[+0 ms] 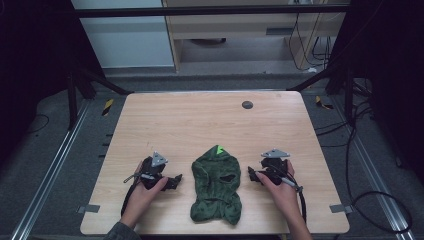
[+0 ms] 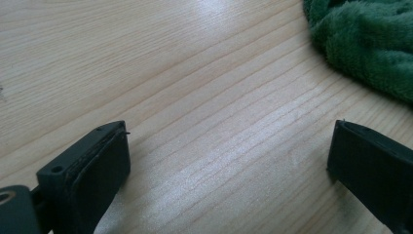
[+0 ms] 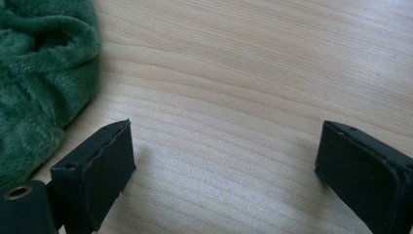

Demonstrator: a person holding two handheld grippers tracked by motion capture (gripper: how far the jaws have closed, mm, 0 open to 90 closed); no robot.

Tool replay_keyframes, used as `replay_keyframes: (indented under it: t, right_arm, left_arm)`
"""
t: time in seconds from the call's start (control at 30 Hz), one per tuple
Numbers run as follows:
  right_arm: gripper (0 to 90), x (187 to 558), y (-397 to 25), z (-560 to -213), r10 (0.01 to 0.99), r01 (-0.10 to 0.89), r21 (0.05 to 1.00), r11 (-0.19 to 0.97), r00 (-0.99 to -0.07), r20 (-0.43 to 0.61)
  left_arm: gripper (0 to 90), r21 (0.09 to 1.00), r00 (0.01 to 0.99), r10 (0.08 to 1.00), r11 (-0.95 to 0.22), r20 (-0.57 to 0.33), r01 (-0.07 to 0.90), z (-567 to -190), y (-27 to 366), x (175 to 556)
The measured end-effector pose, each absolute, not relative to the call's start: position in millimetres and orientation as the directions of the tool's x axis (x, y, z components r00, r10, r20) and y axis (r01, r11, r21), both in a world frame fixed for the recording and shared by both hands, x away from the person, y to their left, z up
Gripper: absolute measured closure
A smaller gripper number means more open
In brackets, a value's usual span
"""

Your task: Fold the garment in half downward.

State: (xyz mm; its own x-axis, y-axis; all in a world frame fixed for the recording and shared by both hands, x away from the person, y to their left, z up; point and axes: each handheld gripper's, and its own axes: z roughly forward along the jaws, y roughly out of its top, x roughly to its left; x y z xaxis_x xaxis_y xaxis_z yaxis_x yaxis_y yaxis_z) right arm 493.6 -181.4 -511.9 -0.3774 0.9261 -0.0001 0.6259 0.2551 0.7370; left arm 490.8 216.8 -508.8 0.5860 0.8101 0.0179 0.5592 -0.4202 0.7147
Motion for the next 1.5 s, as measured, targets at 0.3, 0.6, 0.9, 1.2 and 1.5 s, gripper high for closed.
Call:
replay_keyframes:
  t: [0.3,0.6,0.9,1.2,1.5]
  right_arm:
    - [14.7,487.6,-173.5,-503.5,0.912,0.638,0.704,0.31,-0.409,-0.032]
    - [35.7,502.6,-161.9,-473.6,0.832,0.604,0.677,0.421,-0.555,-0.022]
    - [54.0,531.8,-151.8,-458.2,0.78,0.598,0.654,0.464,-0.625,0.019]
    - [77.2,548.4,-139.4,-459.4,0.734,0.571,0.672,0.471,-0.676,0.059]
    - [81.0,559.8,-126.3,-471.8,0.729,0.582,0.658,0.478,-0.681,0.074]
  left_arm:
    - [8.0,0.705,0.611,0.791,-0.453,0.034,0.546,-501.8,215.9,497.7]
    - [13.2,0.684,0.676,0.736,-0.506,0.024,0.526,-481.6,213.4,521.2]
    - [26.7,0.662,0.711,0.703,-0.545,0.026,0.515,-472.7,197.9,540.8]
    - [43.4,0.683,0.728,0.684,-0.511,-0.045,0.522,-463.0,176.2,565.3]
    - [50.8,0.669,0.758,0.649,-0.536,-0.064,0.515,-472.9,147.8,571.4]
